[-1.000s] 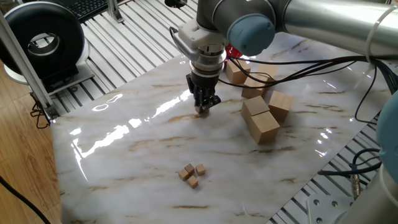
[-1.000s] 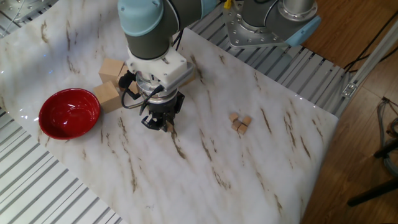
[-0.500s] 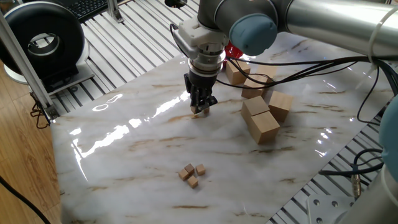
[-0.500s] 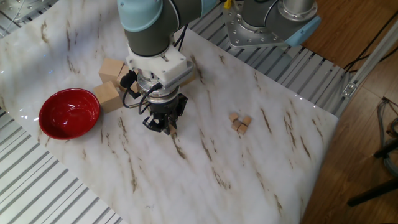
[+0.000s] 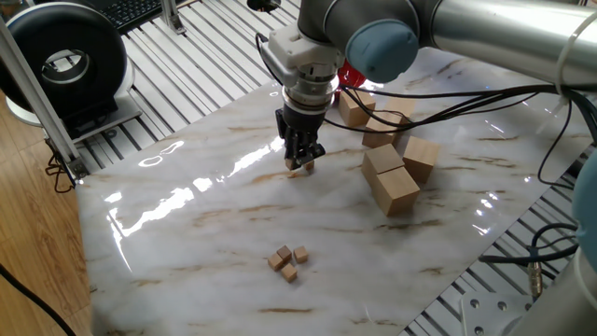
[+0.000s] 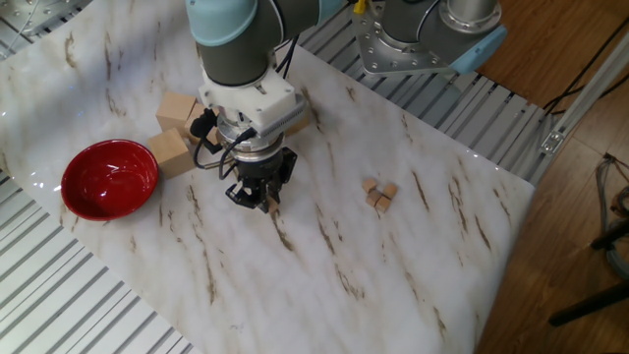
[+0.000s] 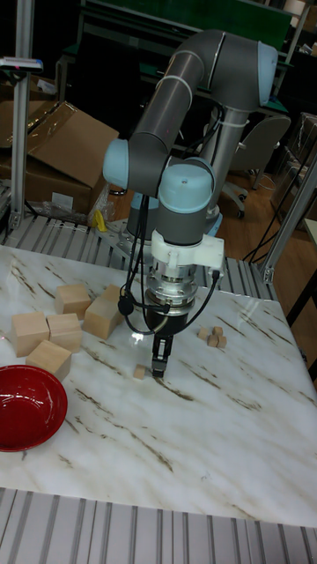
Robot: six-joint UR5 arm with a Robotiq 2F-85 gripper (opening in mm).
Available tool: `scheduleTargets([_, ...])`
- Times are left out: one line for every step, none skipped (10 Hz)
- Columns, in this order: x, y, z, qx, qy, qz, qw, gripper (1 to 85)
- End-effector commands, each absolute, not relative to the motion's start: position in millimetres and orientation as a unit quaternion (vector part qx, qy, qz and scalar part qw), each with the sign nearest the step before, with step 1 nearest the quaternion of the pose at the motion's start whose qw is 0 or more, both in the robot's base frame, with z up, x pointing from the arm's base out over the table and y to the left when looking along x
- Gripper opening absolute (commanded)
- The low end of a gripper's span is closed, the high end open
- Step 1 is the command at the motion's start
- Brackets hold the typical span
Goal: Stack the blocks into a pyramid shape
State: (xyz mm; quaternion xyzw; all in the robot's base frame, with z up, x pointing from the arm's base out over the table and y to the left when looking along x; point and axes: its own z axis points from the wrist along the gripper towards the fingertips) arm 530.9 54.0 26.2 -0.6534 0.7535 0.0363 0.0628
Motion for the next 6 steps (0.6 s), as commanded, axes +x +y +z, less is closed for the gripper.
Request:
scheduleTargets([530.5,52.0,26.6,-0.648,0.757,0.039,0.067,1.0])
scheduleTargets([530.1,49.7,25.6,-0.648,0.757,0.037,0.067,1.0])
scheduleTargets([529.9,47.7,25.3,-0.649,0.758,0.035,0.065,1.0])
scheduleTargets([529.3,46.8,25.0,-0.649,0.758,0.035,0.065,1.0])
scheduleTargets([529.0,45.9,24.6,-0.649,0.757,0.035,0.065,1.0])
scheduleTargets([529.0,44.6,24.4,-0.649,0.757,0.033,0.063,1.0])
